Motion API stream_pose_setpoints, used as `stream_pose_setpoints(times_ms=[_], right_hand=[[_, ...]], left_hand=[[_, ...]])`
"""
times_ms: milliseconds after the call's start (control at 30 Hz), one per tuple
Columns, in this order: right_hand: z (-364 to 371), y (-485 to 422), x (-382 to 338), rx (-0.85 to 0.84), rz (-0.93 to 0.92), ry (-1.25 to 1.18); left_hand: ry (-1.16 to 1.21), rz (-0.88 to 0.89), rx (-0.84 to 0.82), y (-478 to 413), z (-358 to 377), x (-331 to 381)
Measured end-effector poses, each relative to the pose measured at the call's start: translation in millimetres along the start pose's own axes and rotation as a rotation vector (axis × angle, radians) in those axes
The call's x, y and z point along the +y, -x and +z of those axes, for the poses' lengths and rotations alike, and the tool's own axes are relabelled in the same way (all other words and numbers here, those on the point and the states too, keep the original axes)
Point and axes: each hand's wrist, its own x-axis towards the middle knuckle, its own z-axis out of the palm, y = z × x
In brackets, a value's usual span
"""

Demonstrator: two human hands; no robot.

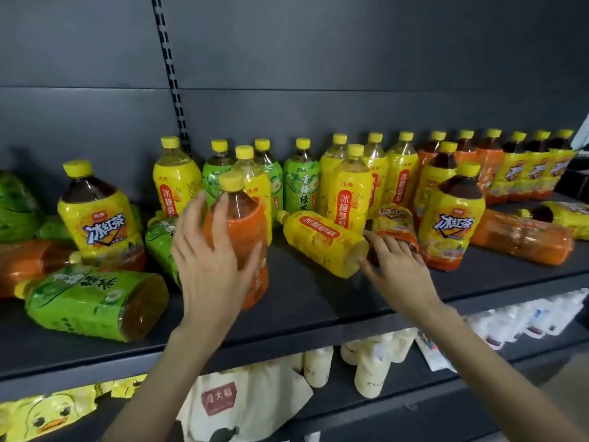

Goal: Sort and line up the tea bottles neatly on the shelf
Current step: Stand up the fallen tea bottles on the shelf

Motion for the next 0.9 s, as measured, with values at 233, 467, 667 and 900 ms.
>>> stream_pose_setpoints(times_ms=[233, 467, 667, 900], right_hand=[[23, -49, -5, -0.058, -0.194, -0.021], [30, -86, -8, -0.218, -0.272, -0.054], [39, -110, -24, -0.431, -0.251, -0.032], [46, -117, -42, -0.452, -0.166, 0.085]], left_hand=[[0.231, -0.391, -0.155, 7, 27, 1], [0.242, -0.424, -0.136, 10, 27, 0], [0.251, -0.428, -0.151, 11, 28, -2], [0.293, -0.435, -0.126, 11, 29, -4]])
